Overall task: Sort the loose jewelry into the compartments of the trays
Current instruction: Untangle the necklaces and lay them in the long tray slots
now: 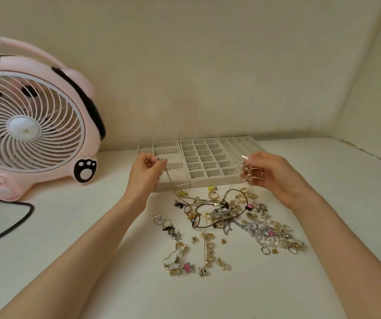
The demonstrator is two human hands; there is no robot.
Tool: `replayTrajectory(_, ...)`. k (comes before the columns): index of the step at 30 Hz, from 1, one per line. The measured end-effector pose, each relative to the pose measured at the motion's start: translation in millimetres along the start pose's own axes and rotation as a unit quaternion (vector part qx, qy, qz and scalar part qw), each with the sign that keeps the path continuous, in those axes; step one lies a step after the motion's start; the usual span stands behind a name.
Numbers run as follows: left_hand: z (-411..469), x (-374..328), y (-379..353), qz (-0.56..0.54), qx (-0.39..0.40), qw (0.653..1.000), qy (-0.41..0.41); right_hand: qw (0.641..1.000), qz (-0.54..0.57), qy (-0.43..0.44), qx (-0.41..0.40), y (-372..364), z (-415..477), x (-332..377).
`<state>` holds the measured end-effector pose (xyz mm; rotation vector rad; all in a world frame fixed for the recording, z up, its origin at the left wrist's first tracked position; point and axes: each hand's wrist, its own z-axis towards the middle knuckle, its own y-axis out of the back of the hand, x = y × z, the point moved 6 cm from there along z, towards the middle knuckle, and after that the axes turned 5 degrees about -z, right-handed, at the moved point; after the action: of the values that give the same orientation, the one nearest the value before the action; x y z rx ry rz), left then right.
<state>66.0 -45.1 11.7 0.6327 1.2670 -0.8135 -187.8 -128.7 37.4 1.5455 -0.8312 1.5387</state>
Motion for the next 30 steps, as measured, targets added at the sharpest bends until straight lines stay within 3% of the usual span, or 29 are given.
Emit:
replayTrajectory(8,4,9,6,0.044,-0.036,0.998,0.030,0.985,0.117,0.061,-0.107,15,0,7)
replayTrajectory(15,4,9,6,0.037,-0.030,0.998,0.030,0.972,0.166,0.095,-0.136,22,-2,11)
replayTrajectory(17,2,5,4,0.039,-0.020,0.999,0.017,0.977,0.118,0.098,-0.147,22,-2,11)
replayTrajectory(21,-8,-13,-5,0.043,0.026,0.997,-0.054,0.979,-0.118,0.080,-0.144,14,1,5)
replayTrajectory(23,-14,-24,-12,0.035,0.068,0.993,-0.084,0.954,-0.271,0.061,-0.110,4,5,-5)
replayTrajectory(25,-20,-33,-19,0.009,0.110,0.988,-0.105,0.906,-0.410,0.059,-0.092,-4,5,-13)
replayTrajectory(27,-26,-40,-26,0.003,0.153,0.980,-0.129,0.889,-0.438,0.105,-0.085,-14,2,-8)
replayTrajectory(30,-33,-40,-37,0.018,0.212,0.967,-0.142,0.937,-0.314,0.154,-0.013,-35,-5,2)
